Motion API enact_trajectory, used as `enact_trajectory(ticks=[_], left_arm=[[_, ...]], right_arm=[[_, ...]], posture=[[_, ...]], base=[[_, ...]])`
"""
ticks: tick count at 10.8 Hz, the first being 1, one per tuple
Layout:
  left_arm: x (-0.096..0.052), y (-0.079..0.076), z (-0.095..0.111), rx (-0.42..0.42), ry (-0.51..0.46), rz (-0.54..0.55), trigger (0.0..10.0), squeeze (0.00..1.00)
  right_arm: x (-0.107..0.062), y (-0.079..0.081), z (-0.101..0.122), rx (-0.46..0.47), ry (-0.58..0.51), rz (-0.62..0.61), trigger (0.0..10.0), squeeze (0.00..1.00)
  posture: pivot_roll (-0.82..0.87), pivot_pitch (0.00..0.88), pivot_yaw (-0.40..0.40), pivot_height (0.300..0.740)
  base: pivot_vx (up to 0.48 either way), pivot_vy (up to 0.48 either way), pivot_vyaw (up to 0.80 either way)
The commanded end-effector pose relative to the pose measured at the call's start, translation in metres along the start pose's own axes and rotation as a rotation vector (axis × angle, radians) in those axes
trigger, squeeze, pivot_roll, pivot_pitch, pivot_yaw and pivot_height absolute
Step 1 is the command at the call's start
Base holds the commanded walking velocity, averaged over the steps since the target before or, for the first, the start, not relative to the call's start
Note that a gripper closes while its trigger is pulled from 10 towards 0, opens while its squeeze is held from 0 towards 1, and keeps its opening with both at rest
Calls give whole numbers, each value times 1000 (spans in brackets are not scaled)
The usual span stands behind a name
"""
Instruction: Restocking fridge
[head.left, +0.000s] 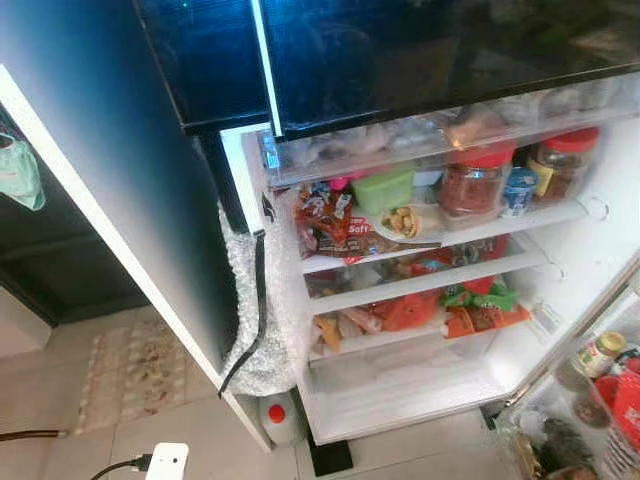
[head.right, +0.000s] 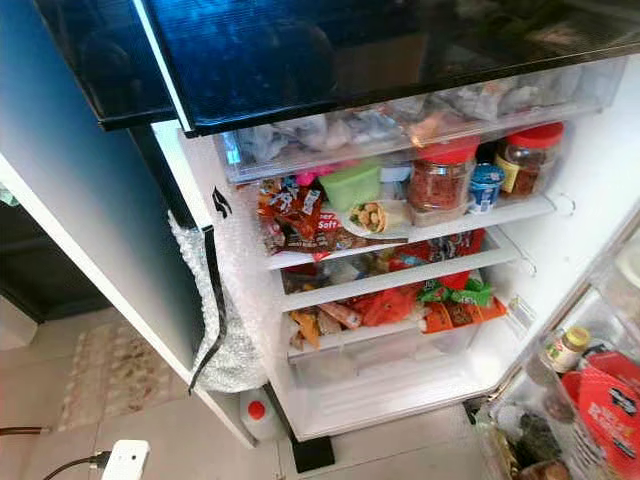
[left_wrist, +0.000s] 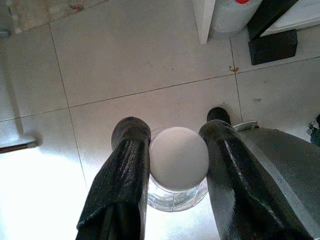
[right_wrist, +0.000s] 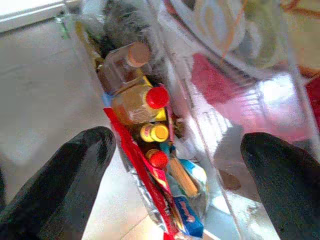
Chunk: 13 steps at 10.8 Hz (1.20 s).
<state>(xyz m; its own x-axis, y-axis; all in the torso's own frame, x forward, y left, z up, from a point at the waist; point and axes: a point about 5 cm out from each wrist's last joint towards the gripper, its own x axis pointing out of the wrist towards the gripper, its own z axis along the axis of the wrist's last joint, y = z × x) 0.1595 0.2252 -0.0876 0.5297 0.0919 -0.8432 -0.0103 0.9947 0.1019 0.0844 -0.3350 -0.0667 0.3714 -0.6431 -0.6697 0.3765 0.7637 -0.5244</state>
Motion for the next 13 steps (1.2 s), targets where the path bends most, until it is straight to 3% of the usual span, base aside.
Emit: enact_trajectory(ticks=[1,2,3,4,6,7,9,10,11,13], left_arm=[[-1,5,-1,3,7,13,10000,0],[0,5,-1,2,8,13,10000,0],[0,4,0,2,9,12,10000,0],[0,4,0,2,11,12,10000,0],[0,4,0,-8,7,16,10000,0],[0,3,0,-12,6,17,10000,0],[0,4,1,-7,3,17,10000,0],[0,4,1,1,2,15,10000,0],[0,4,2,-5,-4,15,10000,0],[0,4,2,-2,-4,15,10000,0]], right_arm=[[0,-3,-2,-2,9,-14,10000,0],[0,-2,-2,12,14,5,10000,0],[-1,11,0,54,21,95,10000,0],[-9,51,6,65,16,354,10000,0],[-20,89,21,56,-14,563,10000,0],[-22,95,26,21,-27,580,10000,0],[-23,102,22,-198,0,587,10000,0],[-24,101,17,-212,22,584,10000,0],[-23,99,15,-103,45,563,10000,0],[-21,95,15,-19,84,508,10000,0]], posture=[[-129,2,72,740],[-129,2,72,740],[-132,0,71,740],[-132,0,70,740],[-127,1,66,740],[-121,1,61,740],[-125,4,67,740],[-117,5,64,740],[-116,7,63,740],[-107,16,58,740]], base=[[0,0,0],[0,0,0],[0,0,0],[0,0,0],[0,0,0],[0,0,0],[0,0,0],[0,0,0],[0,-247,0],[0,-302,0]])
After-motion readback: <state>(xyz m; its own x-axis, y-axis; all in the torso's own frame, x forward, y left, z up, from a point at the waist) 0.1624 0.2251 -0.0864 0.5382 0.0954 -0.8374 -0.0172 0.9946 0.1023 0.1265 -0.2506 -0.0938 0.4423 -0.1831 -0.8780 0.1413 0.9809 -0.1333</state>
